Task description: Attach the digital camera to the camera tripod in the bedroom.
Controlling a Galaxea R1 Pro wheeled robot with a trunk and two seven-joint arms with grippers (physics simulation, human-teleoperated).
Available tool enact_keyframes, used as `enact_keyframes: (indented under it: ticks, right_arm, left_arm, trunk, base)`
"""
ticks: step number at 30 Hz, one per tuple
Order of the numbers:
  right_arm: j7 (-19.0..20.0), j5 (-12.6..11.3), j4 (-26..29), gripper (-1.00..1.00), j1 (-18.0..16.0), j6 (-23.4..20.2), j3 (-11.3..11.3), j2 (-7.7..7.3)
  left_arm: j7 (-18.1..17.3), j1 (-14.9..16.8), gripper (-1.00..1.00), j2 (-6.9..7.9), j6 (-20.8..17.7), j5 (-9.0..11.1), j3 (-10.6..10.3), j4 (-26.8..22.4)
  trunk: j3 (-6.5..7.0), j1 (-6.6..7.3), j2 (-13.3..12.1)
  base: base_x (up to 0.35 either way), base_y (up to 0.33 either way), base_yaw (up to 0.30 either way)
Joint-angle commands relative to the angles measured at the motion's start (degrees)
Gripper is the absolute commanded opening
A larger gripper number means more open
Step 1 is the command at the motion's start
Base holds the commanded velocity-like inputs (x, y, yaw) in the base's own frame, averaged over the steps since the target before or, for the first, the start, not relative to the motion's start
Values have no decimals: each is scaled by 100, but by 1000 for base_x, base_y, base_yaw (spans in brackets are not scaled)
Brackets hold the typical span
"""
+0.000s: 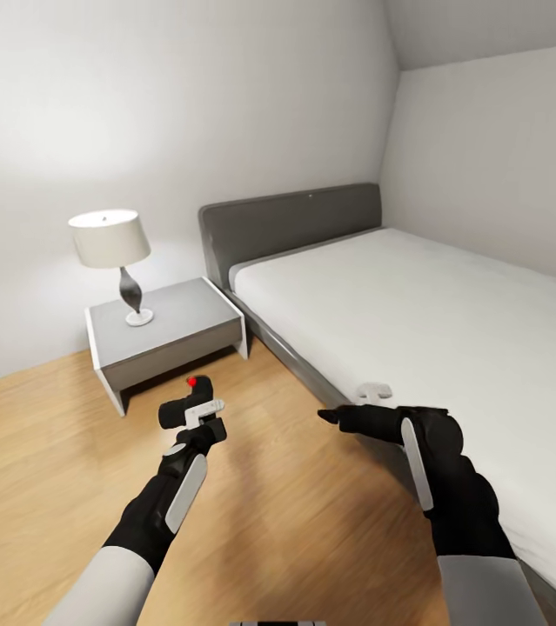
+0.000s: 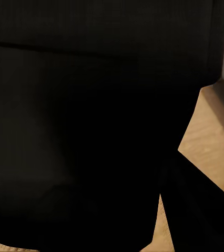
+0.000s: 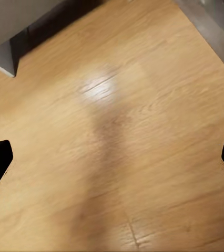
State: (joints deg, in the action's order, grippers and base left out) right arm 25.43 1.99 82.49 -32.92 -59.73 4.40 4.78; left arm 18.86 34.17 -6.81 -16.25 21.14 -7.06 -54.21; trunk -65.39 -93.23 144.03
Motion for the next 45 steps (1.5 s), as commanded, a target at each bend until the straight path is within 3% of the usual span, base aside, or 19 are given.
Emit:
enact_keyframes:
  ticks: [1, 7, 16, 45]
  right_arm:
    - [59, 19, 8, 100, -4, -27, 41, -2]
    - [468, 18, 17, 100, -4, -27, 219, -56]
    - [795, 26, 21, 100, -4, -27, 336, -314]
    - [805, 27, 20, 100, -4, -27, 337, -338]
  left_arm:
    - [39, 2, -100, 1, -18, 48, -15, -9]
    - [39, 2, -100, -4, -19, 48, -15, -11]
    - [39, 2, -100, -13, -19, 48, -23, -10]
    - [39, 2, -100, -40, -19, 50, -24, -10]
  trunk:
    - [18, 3, 0]
    - [151, 19, -8]
    - [350, 42, -20]
    - [992, 117, -58]
  base:
    - [0, 0, 0]
    - [0, 0, 0]
    - [0, 0, 0]
    - [0, 0, 0]
